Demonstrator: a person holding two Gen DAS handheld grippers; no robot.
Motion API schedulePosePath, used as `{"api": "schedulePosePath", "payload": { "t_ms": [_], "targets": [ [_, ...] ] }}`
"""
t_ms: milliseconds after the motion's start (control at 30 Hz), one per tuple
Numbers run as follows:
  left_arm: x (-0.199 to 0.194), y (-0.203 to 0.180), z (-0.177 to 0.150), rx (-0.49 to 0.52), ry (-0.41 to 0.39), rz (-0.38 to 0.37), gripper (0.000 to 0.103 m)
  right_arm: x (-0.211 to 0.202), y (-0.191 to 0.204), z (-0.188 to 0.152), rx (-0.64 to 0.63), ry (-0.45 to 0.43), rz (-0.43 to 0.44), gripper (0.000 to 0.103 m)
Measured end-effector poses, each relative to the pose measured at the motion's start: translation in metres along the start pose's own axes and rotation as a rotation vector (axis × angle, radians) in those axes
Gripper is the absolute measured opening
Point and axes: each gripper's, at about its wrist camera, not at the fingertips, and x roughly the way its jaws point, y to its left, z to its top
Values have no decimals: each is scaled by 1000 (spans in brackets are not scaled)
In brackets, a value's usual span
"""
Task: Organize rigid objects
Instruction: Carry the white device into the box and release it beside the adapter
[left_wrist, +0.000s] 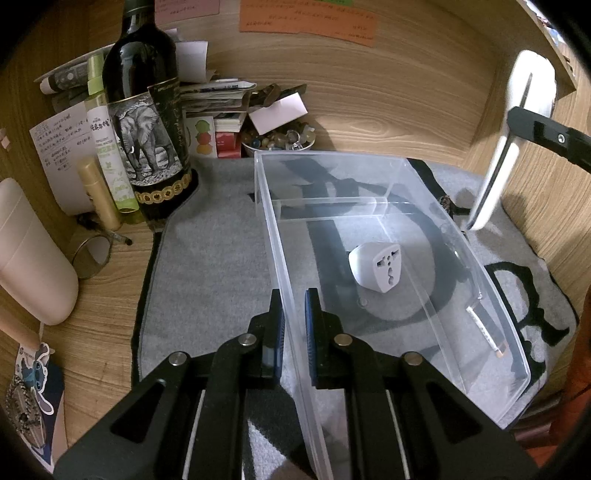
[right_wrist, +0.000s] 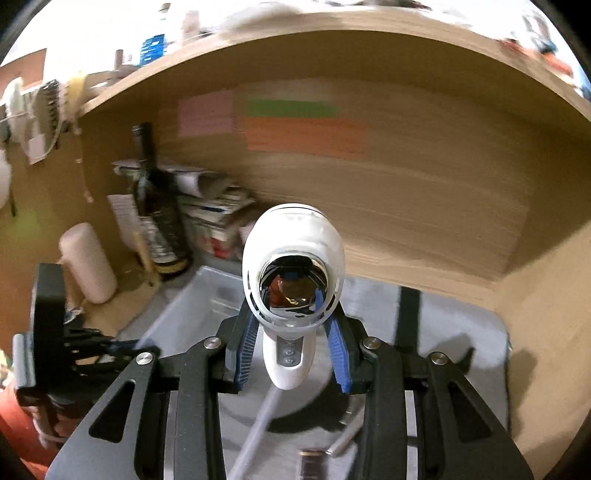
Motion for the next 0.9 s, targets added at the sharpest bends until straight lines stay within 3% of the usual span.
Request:
{"api": "schedulePosePath", "payload": {
  "t_ms": [200,467,900],
  "targets": [
    [0,-1,1,-4,0,-4,10,22,22,-7,-51,71,50,32],
    [1,-1,2,-4,0,-12,10,70,26,-24,-78,224,31,32],
    [1,-1,1,-1,-5,-15,10,99,29,-33,-110,339,38,33]
  ]
}}
